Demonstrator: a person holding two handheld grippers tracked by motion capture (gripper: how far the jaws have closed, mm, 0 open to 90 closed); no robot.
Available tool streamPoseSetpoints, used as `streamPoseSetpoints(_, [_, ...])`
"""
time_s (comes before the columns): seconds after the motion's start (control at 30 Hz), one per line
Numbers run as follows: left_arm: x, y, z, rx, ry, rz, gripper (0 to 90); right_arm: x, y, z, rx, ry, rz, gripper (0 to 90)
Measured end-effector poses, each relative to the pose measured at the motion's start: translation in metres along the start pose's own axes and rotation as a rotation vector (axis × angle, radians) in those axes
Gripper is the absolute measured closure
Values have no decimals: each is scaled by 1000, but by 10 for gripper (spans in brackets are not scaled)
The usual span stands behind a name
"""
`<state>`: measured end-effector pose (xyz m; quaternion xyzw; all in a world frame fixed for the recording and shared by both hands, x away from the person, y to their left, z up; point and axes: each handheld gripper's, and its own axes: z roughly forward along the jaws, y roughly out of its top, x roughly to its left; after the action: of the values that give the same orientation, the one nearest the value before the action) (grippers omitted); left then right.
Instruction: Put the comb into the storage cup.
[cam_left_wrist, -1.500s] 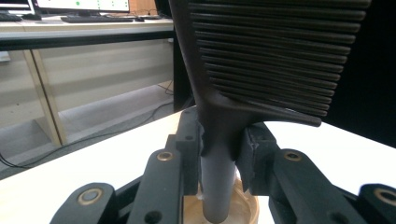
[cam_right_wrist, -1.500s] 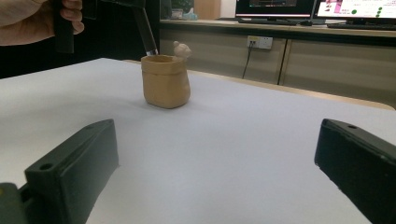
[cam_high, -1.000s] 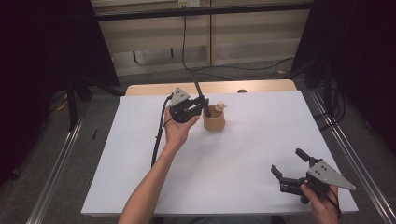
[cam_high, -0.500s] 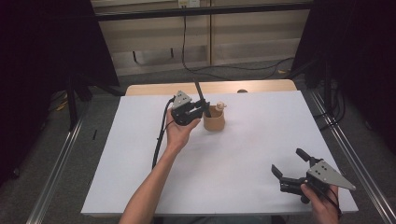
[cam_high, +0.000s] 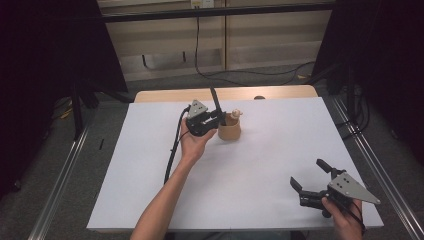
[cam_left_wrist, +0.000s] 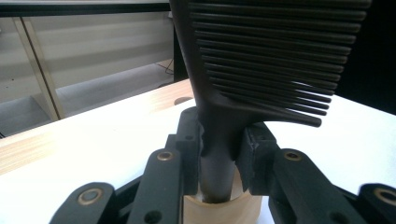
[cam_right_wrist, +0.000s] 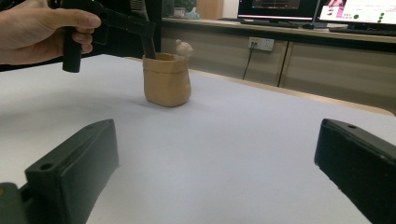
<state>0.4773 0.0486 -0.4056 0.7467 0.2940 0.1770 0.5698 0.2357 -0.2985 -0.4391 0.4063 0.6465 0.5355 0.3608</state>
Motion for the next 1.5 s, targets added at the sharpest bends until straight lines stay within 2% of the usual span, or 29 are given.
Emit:
streamPoseSetpoints(0.2, [-1,-4,1,-2,-2,5,726,1,0,0,-6,6,-12,0])
streamPoseSetpoints(0.37, [0,-8,3,1,-2,-13,725,1,0,0,-5,8,-13,0])
streamPoseSetpoints(0.4, [0,-8,4,4,-4,3,725,1,0,0,-4,8,-14,0])
streamPoseSetpoints(0.7, [0,-14,7,11,-9,2,723,1,0,0,3,10,-20,0])
streamPoseSetpoints(0.97, [0,-17,8,30,-5,34,715,1,-1,1,10,14,-17,0])
streamPoseSetpoints(1.07, [0,-17,8,26,-8,34,711,1,-2,1,13,19,-13,0])
streamPoseSetpoints(1.2, [0,-15,6,30,5,48,676,1,-2,2,16,17,-7,0])
streamPoseSetpoints(1.43, [3,-17,2,38,30,49,544,1,-2,1,16,19,-9,0])
streamPoseSetpoints(1.5, [4,-18,1,38,33,36,498,1,-2,2,17,19,-10,0])
